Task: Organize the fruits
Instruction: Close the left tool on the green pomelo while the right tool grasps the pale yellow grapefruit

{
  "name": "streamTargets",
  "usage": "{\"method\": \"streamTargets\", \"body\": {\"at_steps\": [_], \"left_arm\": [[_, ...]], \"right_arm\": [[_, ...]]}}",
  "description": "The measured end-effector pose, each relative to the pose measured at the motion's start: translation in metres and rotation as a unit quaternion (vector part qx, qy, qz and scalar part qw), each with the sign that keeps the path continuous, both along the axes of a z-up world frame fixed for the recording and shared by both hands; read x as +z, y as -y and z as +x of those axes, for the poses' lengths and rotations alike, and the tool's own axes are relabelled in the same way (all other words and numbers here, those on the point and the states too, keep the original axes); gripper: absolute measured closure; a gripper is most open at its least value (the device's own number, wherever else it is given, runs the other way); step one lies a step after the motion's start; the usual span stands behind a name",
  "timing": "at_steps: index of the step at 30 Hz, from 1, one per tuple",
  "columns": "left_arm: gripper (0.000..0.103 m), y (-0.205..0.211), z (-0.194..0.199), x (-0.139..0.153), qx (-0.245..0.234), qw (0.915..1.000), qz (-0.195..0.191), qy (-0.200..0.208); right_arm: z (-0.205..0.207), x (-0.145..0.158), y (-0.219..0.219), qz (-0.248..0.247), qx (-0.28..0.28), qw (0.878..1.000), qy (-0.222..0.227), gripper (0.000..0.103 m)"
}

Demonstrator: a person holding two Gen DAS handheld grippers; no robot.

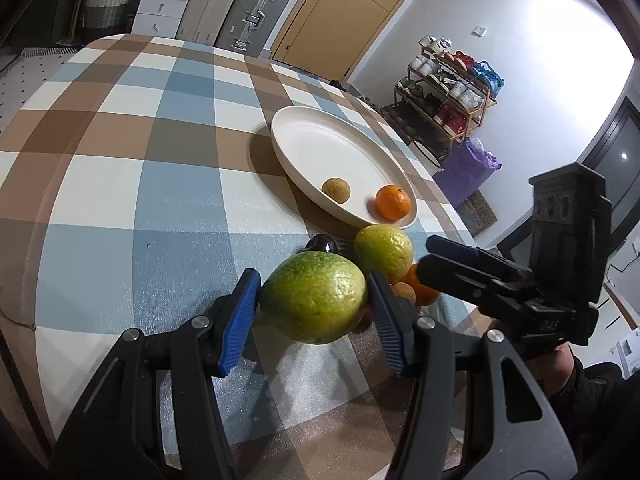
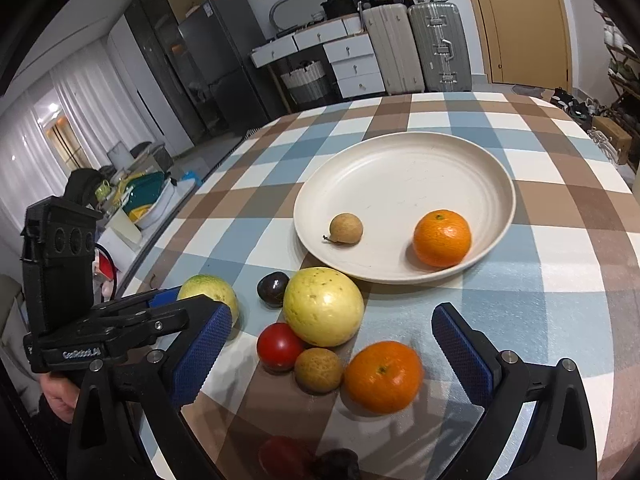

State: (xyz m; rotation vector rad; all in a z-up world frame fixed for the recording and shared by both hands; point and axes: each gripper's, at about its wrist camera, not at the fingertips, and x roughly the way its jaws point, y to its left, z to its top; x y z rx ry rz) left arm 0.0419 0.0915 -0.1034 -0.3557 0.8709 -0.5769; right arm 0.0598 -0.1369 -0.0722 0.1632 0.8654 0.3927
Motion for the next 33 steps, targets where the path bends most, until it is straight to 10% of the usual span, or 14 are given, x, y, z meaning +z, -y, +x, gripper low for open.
{"method": "streamTargets", "body": {"at_steps": [13, 23, 33], "left_arm": [[0.050, -0.009, 0.002, -0.003, -0.003, 0.9998, -0.017, -0.002], [0.050, -0.003, 0.006, 0.005, -0.018, 0.9995, -0.026, 0.005], [0.050, -0.001, 0.004, 0.014, -0.020, 0.9996, -0.017, 0.007]], "right_arm": [[0.016, -0.008, -0.015, -0.005, 0.007, 0.999, -0.036, 0.005], [0.028, -0.016, -0.026, -0.035, 0.004, 0.998, -0.051, 0.052], [0.022, -0.012, -0.012, -0.003, -0.003, 0.999, -0.038, 0.052]]}}
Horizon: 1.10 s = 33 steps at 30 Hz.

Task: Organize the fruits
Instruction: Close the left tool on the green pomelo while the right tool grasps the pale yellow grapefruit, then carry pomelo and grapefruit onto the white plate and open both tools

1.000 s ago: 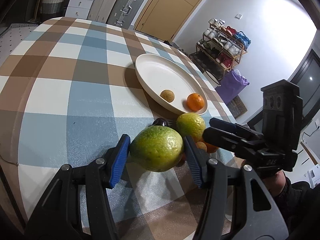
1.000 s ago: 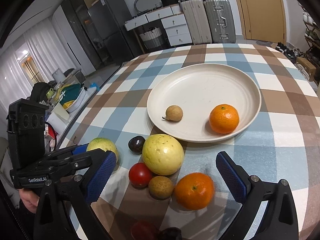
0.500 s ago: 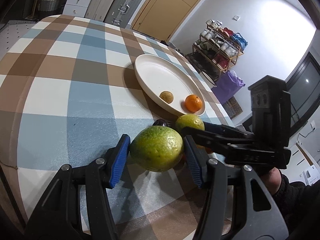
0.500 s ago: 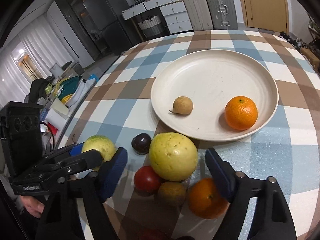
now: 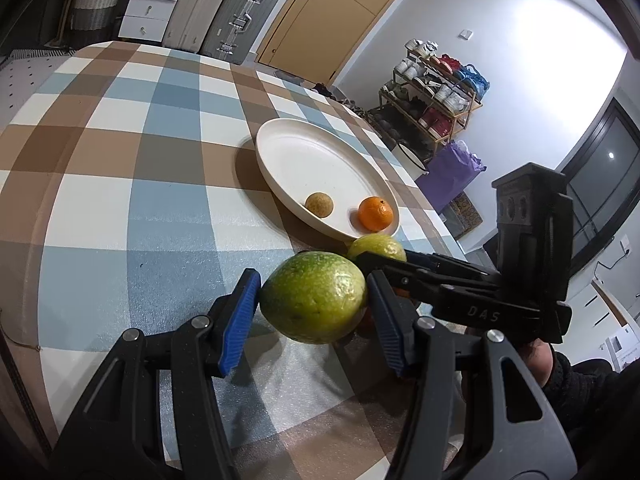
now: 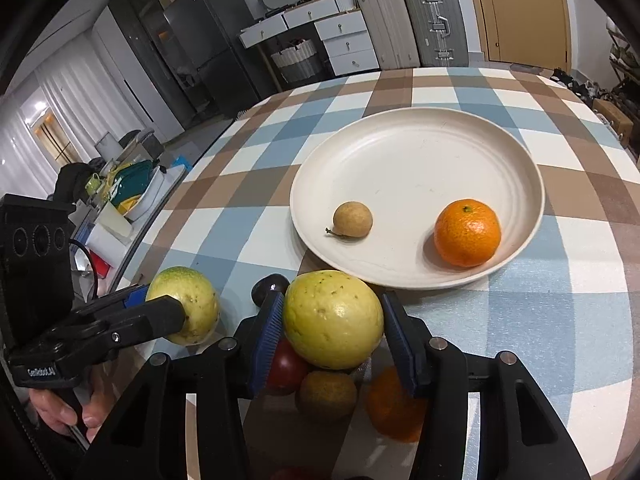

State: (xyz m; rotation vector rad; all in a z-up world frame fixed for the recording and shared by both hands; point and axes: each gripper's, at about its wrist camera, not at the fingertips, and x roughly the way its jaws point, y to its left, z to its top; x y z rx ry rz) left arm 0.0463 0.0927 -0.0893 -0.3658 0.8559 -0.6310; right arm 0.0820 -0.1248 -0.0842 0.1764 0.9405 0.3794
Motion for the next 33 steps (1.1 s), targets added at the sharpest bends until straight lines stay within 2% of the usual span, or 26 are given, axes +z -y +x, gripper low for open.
{"method": "streamTargets", "body": {"at_steps": [15, 24, 33], "left_arm": [[0.050, 0.026, 0.020, 0.044, -0.018, 0.9996, 0.002, 0.020], [0.050, 0.051, 0.064, 0.065, -0.031, 0.9995, 0.000, 0.010], [0.050, 0.078, 0.109, 0.063, -0.041, 0.9991, 0.002, -0.007]], "right_arm": [[-0.008, 0.031, 0.025, 0.062, 0.012, 0.996, 0.055, 0.052], [0.021, 0.047, 0.042, 0.081, 0.010, 0.995, 0.064, 0.052], [0.054, 0.045, 0.066, 0.093, -0.005, 0.994, 0.059, 0.052]]}}
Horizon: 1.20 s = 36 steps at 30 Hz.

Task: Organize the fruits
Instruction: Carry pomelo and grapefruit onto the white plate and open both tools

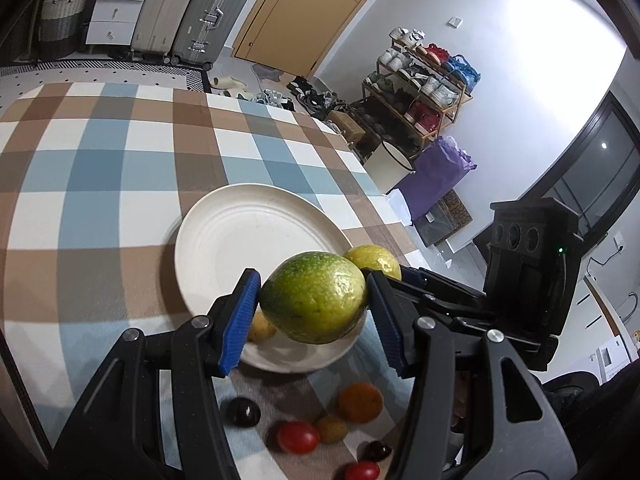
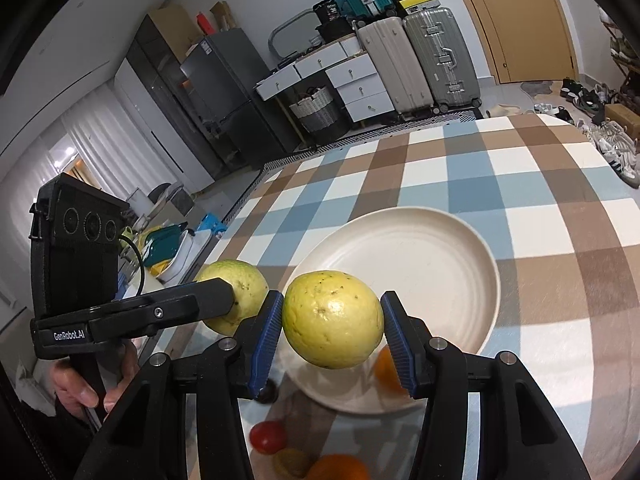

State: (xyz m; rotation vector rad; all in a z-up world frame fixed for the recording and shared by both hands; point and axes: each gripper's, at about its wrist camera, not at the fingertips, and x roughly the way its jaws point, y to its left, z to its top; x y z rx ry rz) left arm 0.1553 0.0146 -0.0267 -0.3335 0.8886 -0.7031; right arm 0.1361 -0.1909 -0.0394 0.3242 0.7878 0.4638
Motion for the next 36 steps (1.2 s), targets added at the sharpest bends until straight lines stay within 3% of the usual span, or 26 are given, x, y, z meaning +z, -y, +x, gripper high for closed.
{"method": "streamTargets", "body": {"at_steps": [10, 20, 25, 36], "left_arm": [[0.050, 0.034, 0.035, -0.026, -0.020, 0.9991, 0.027, -0.025], [0.050, 0.039, 0.048, -0.044, -0.013, 0.9986, 0.030, -0.041], [0.050, 0.038, 0.047, -0.044, -0.005, 0.9984, 0.033, -0.045], [0.050, 0.026, 0.032, -0.021, 0.016, 0.9991, 0.025, -0.029]], "right_arm": [[0.023, -0.017, 0.019, 0.006, -0.015, 1.000, -0.017, 0.052], [0.029, -0.033, 0.026, 0.007, -0.023, 0.999, -0.032, 0.052], [0.027, -0.033, 0.025, -0.009, -0.030, 0.999, -0.034, 0.052], [0.014, -0.015, 0.040, 0.004, -0.051, 0.999, -0.013, 0.050]]}}
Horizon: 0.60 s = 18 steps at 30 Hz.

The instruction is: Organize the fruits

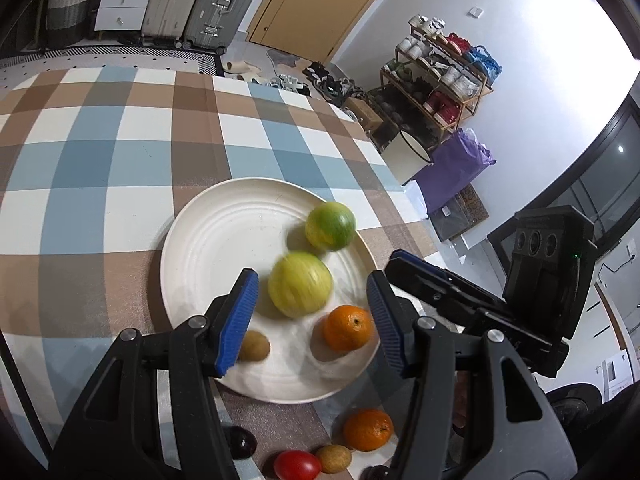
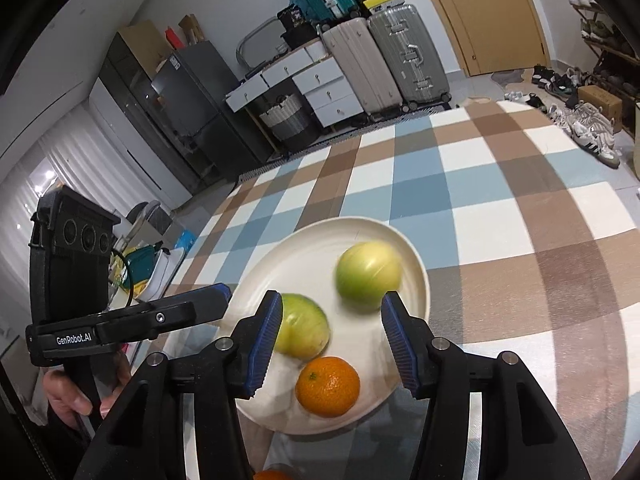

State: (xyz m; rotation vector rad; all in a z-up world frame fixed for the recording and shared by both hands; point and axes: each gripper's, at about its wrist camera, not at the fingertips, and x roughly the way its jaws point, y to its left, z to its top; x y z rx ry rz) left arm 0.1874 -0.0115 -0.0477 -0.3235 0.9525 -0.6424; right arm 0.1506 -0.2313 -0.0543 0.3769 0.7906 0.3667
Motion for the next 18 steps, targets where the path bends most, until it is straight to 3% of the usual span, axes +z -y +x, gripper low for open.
{"method": "streamTargets", "body": {"at_steps": [7, 18], "left_arm": [[0.049, -0.010, -0.028, 0.017, 0.017, 0.9997, 0.009, 0.014], [0.042, -0.018, -0.084, 0.049, 0.030, 0.9975, 0.027, 0.059]], "right_arm": [[-0.020, 0.021, 0.008, 0.001, -0.014, 1.000, 0.023, 0.050], [-0.062, 0.055, 0.001, -0.012, -0.020, 0.997, 0.077, 0.036]]}}
